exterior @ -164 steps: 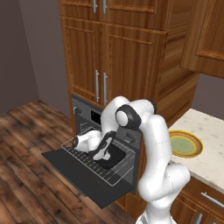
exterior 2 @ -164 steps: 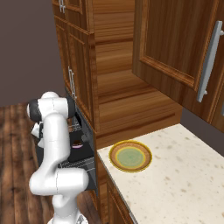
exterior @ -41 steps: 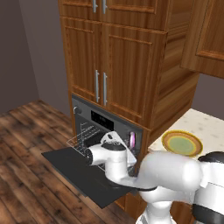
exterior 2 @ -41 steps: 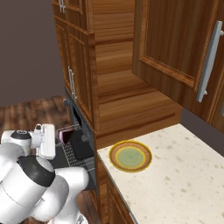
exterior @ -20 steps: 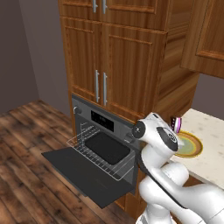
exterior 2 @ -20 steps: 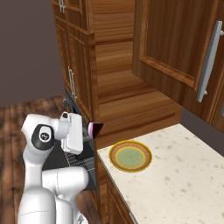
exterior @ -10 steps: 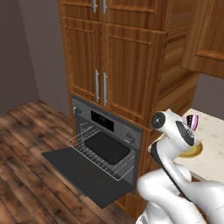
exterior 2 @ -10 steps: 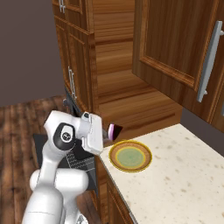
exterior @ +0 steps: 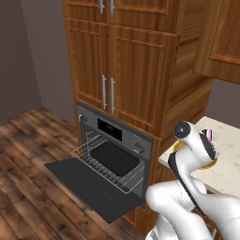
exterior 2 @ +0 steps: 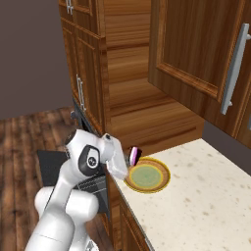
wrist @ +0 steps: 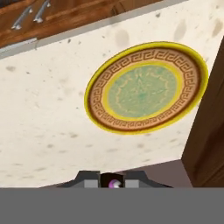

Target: Take the baked cake out of the oven and place it on the plate for cooling. Then close the oven door.

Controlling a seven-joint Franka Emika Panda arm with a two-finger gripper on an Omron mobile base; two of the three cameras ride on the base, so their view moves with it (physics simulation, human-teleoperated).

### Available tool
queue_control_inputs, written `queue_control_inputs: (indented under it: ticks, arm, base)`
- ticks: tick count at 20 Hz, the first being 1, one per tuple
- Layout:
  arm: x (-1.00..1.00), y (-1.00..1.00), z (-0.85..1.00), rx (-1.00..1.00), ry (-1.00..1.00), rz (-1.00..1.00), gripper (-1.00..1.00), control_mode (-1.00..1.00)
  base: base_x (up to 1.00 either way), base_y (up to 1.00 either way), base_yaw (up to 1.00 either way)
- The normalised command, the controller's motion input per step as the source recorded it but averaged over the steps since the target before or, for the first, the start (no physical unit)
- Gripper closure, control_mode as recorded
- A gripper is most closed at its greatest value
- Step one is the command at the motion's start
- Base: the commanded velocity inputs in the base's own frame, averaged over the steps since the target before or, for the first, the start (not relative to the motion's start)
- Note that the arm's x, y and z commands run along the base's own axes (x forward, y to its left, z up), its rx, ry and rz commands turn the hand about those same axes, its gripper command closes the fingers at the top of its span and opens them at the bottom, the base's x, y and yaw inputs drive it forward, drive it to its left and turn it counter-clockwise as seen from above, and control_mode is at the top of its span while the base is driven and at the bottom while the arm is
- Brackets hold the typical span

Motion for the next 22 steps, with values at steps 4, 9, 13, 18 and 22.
queue_control_inputs:
  ticks: [4,9,13,18,22]
  arm:
    - [0.26,0.0,-0.17,0.08,0.03,0.13,1.0,-1.0]
    - [0.02,-0.01,-0.3,0.15,0.08,0.14,1.0,-1.0]
    - [0.05,-0.12,-0.2,0.21,0.13,0.13,1.0,-1.0]
    - [0.21,-0.06,-0.07,0.15,0.11,0.09,1.0,-1.0]
    - [0.3,0.0,-0.16,0.1,0.11,0.06,1.0,-1.0]
  base:
    - [0.0,0.0,0.0]
    - [0.0,0.0,0.0]
    - [0.0,0.0,0.0]
    - [0.0,0.0,0.0]
    - [0.0,0.0,0.0]
